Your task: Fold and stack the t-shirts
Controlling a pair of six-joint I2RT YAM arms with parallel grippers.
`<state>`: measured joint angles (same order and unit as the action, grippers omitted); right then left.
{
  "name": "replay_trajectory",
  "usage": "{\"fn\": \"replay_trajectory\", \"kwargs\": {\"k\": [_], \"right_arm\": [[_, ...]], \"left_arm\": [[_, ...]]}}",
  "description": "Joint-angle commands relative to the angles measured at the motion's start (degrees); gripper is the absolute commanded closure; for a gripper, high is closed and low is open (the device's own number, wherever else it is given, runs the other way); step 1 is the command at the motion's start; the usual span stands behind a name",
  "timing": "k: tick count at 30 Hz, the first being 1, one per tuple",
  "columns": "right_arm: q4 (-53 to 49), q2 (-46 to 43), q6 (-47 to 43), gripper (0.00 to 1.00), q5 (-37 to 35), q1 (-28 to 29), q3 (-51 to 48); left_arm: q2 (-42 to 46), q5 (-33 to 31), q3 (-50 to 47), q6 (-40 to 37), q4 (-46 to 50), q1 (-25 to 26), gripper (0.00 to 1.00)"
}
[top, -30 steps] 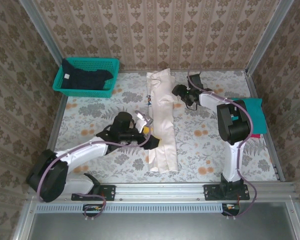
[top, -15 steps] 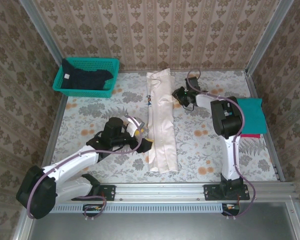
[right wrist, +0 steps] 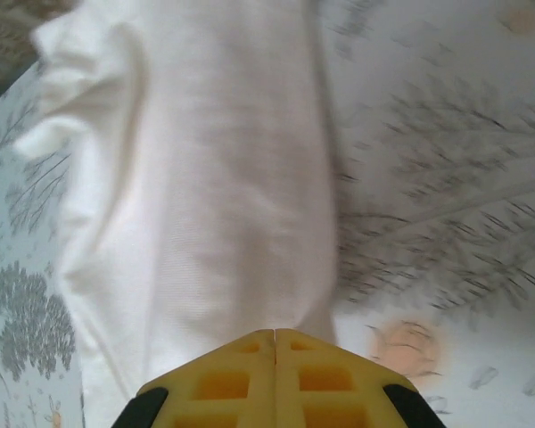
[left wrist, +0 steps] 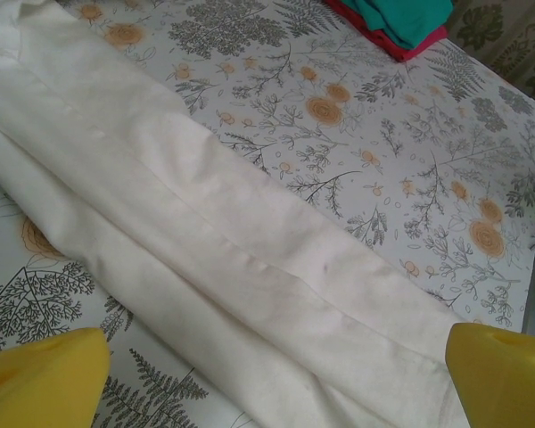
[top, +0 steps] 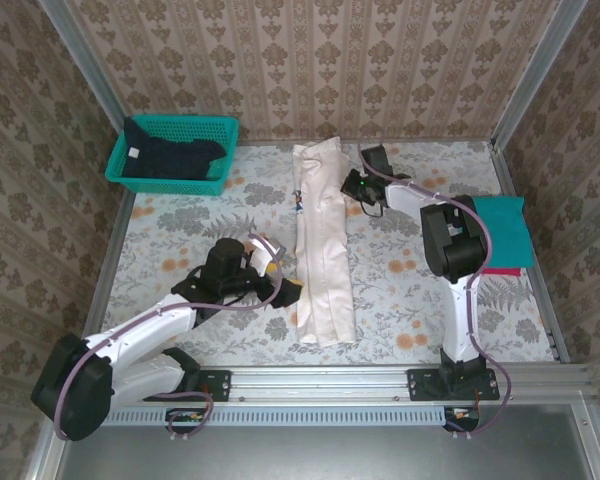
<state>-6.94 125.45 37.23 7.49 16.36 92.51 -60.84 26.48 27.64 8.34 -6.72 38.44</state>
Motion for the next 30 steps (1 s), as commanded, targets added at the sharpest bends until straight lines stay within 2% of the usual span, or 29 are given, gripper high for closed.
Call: {"fn": "replay_trajectory", "kwargs": {"k": [1,5,10,13,16,18,21,25,28,30], "right_arm": [[-7.4,-1.5,-15.2,1.0,-6.8,4.0,6.0],[-15.0,3.2,-26.6,1.0,-11.7,8.4,14.5],[-19.9,8.1,-35.7,1.0,-16.6,12.8,21.3],[-21.2,9.4,-37.1,1.0,-14.0,13.7,23.0],[-21.4,9.2,-36.8,1.0,-7.8,13.7,22.8],[-21.2,9.0,-35.9,1.0,-7.0,13.6,22.5],[-19.4,7.7,-33.7,0.81,-8.5,13.1,20.6],[-12.1,2.7,-27.0,0.44,-6.9,10.6,14.1],[-6.3,-0.5,-21.4,0.35,-5.8,8.1,9.5],[-5.5,-0.8,-18.8,0.34,-6.2,6.7,8.9]], "left_arm": [[1.3,0.2,-0.6,0.4,-1.4,-0.8,0.02],[2.0,0.6,-0.7,0.5,-1.0,-1.1,0.02],[2.6,0.7,-1.2,0.9,-0.8,-1.4,0.02],[2.6,0.6,-1.4,1.1,-1.0,-1.5,0.02],[2.6,0.5,-1.7,1.2,-1.4,-1.6,0.01],[2.6,0.6,-1.7,1.3,-1.5,-1.6,0.01],[2.6,0.9,-1.6,1.3,-1.4,-1.7,0.01],[2.8,0.9,-1.9,1.4,-1.5,-1.8,0.01],[2.8,0.6,-2.1,1.4,-1.7,-1.8,0.01],[2.7,0.5,-2.2,1.5,-2.0,-1.8,0.01]]}}
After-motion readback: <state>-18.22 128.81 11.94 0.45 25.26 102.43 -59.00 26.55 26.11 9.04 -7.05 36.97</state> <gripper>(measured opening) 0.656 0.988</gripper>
